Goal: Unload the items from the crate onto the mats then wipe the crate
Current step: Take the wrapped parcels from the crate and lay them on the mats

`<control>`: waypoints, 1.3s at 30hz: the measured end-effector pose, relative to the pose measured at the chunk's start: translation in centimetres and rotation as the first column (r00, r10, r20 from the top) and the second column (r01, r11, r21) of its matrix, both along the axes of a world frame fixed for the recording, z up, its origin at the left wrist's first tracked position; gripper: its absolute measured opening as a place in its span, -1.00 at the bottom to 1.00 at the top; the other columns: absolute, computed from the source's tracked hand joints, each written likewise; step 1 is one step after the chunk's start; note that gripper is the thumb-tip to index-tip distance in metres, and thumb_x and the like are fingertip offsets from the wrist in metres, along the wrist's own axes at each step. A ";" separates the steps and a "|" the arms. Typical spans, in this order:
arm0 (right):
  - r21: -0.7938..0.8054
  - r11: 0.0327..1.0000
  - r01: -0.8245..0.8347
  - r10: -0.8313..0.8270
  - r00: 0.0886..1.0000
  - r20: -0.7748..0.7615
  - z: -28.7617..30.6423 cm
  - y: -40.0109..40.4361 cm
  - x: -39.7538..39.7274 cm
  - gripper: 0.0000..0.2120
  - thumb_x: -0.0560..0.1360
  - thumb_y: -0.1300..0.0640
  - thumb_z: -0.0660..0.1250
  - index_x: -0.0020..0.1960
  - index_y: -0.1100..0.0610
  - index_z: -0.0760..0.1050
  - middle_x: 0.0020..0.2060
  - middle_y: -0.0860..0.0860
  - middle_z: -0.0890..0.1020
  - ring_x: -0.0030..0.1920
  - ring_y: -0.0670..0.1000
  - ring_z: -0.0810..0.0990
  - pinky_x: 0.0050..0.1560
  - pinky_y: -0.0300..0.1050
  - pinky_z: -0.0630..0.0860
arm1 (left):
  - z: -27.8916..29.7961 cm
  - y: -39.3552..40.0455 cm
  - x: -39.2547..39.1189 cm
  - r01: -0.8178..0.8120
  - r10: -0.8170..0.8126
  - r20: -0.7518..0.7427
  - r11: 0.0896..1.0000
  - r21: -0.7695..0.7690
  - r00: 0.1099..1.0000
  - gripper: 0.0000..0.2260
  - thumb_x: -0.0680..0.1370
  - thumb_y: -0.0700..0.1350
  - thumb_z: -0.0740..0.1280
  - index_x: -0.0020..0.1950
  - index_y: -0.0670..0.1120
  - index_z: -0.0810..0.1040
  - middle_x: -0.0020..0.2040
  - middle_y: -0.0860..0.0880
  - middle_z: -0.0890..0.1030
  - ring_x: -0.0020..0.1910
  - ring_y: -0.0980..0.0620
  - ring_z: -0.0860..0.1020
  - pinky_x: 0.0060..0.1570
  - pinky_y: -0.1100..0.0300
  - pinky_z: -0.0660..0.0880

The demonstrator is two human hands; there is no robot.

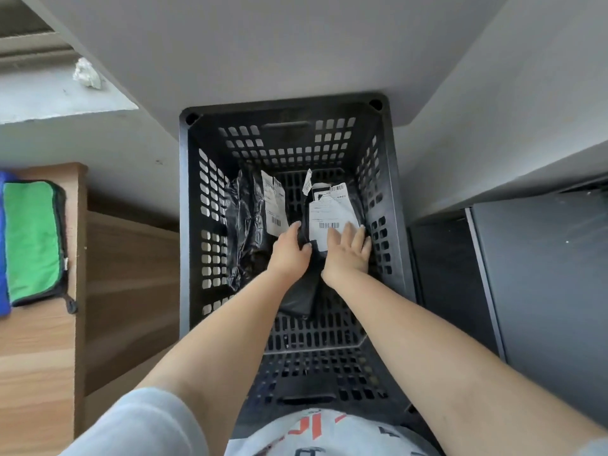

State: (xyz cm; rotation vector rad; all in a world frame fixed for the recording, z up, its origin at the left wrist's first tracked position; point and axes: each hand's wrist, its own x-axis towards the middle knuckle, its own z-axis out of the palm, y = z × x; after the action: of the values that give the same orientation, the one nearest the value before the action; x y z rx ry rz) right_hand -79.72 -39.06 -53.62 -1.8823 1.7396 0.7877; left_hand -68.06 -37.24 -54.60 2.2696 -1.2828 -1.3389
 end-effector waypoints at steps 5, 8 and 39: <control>0.025 0.998 0.049 -0.050 0.998 0.043 -0.6 -0.5 0.4 -0.10 0.44 0.13 0.39 0.56 -0.04 -0.14 0.56 0.13 -0.21 0.53 0.27 -0.27 0.49 0.25 -0.26 | -1.2 -2.5 -1.2 -0.423 0.562 -0.330 0.810 0.407 0.759 -0.52 0.58 -0.06 0.29 0.50 -0.08 0.32 0.22 -0.15 0.51 0.07 -0.10 0.48 -0.05 0.06 0.47; 0.041 0.997 0.061 -0.063 0.997 0.049 -0.5 -0.4 0.4 -0.09 0.45 0.08 0.40 0.56 -0.05 -0.15 0.56 0.13 -0.22 0.53 0.27 -0.27 0.49 0.27 -0.27 | -1.2 -3.0 -1.5 -0.440 0.675 -0.417 0.724 0.531 0.608 -0.67 0.58 -0.07 0.30 0.32 -0.13 0.46 -0.20 -0.09 0.50 -0.26 -0.03 0.44 -0.26 0.15 0.40; 0.515 0.637 0.574 -0.655 0.051 0.754 9.4 -1.6 -2.3 -0.45 0.47 0.01 0.41 0.35 -0.33 0.29 0.36 0.03 0.43 0.31 0.10 0.47 0.31 0.21 0.45 | 11.3 0.4 4.5 -0.466 0.459 -0.390 0.881 0.082 0.798 -0.50 0.46 0.08 0.48 0.34 -0.06 0.48 0.13 -0.02 0.63 0.08 -0.04 0.62 0.17 0.00 0.56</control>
State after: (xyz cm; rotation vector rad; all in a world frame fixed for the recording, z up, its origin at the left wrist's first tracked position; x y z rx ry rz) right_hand -81.98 -40.69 -44.22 -0.8466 1.3896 -0.5366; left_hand -63.60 -36.83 -43.30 1.9659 -0.5496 -1.4761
